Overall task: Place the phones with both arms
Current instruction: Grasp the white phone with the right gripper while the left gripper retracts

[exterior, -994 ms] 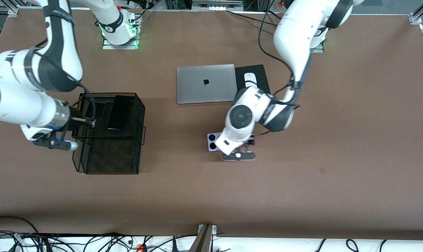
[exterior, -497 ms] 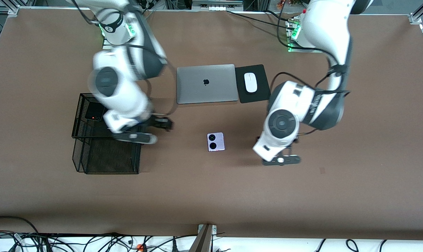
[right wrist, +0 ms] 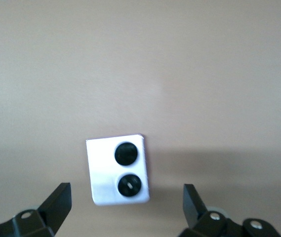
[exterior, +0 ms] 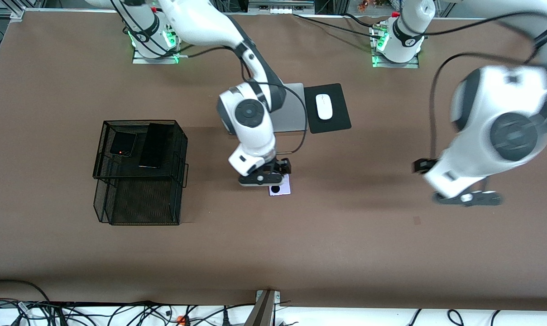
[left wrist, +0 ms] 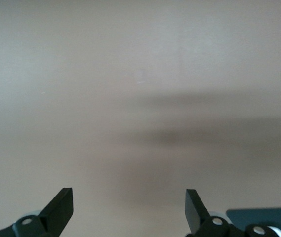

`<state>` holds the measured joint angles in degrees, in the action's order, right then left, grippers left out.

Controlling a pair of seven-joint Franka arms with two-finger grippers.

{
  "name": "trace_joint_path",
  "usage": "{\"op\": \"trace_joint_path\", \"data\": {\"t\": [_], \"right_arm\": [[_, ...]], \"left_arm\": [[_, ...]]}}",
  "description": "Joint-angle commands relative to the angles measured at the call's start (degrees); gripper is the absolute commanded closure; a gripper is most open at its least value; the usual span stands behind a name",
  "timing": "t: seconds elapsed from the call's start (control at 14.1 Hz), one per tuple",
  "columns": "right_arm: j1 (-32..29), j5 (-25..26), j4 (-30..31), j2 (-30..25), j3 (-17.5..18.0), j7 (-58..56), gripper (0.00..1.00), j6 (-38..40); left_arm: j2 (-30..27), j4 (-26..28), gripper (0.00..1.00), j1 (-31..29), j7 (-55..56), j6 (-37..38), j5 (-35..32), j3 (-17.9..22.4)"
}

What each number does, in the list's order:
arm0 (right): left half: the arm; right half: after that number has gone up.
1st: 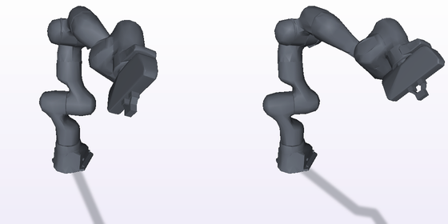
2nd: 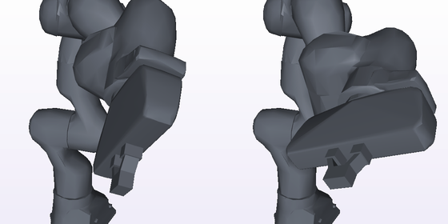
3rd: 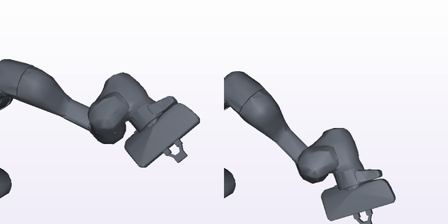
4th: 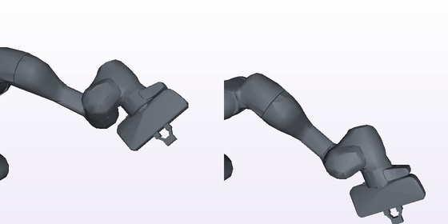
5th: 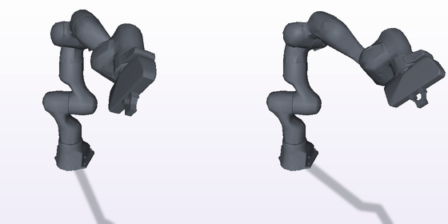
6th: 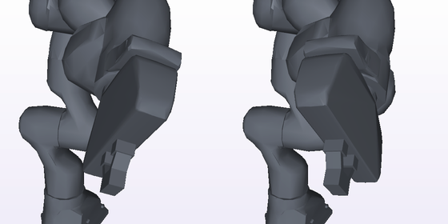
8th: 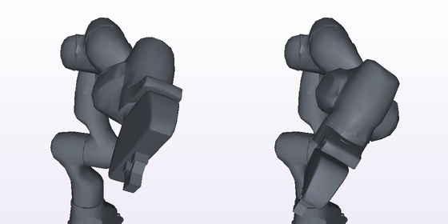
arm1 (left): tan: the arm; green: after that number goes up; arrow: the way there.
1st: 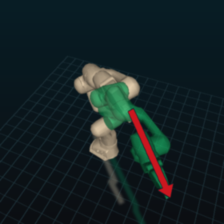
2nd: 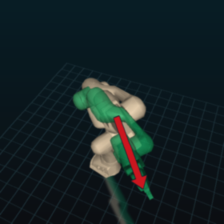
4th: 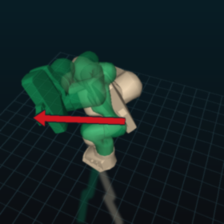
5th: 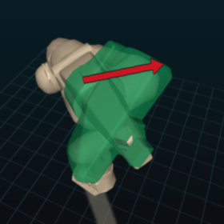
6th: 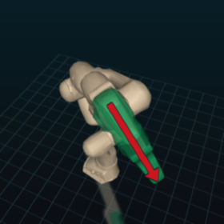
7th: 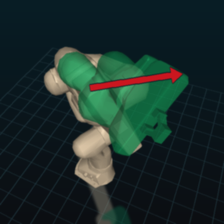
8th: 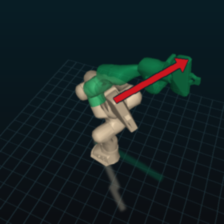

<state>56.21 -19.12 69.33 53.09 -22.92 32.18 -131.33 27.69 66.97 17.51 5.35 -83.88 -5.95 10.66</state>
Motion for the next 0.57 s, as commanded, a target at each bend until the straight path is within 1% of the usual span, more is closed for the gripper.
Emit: {"op": "trace_joint_path", "data": {"t": [0.0,0.07,0.21,0.36,0.5], "right_arm": [[0.8,-0.3,-3.7,4.9,-0.5,0.7,0.0,-4.3],[1.4,-0.2,-3.7,6.1,-0.5,0.7,0.0,-6.7],[1.6,0.6,-3.7,7.7,-0.5,0.6,0.0,-9.0],[1.7,2.2,-3.7,8.4,-0.5,0.5,0.0,-10.0],[2.2,2.6,-3.6,8.7,-0.5,0.4,0.0,-10.1]], "left_arm": [[-6.8,5.4,0.0,-1.9,-4.6,1.3,-1.1,-0.9],[-8.9,7.0,0.0,-2.6,-5.4,1.3,-0.8,-0.9],[-13.4,10.4,0.0,-3.4,-8.1,1.3,-0.6,-1.0],[-17.2,12.5,0.0,-4.9,-12.5,1.3,-0.5,-1.1],[-19.9,14.4,0.0,-6.3,-15.3,1.3,-0.5,-1.0]]}}
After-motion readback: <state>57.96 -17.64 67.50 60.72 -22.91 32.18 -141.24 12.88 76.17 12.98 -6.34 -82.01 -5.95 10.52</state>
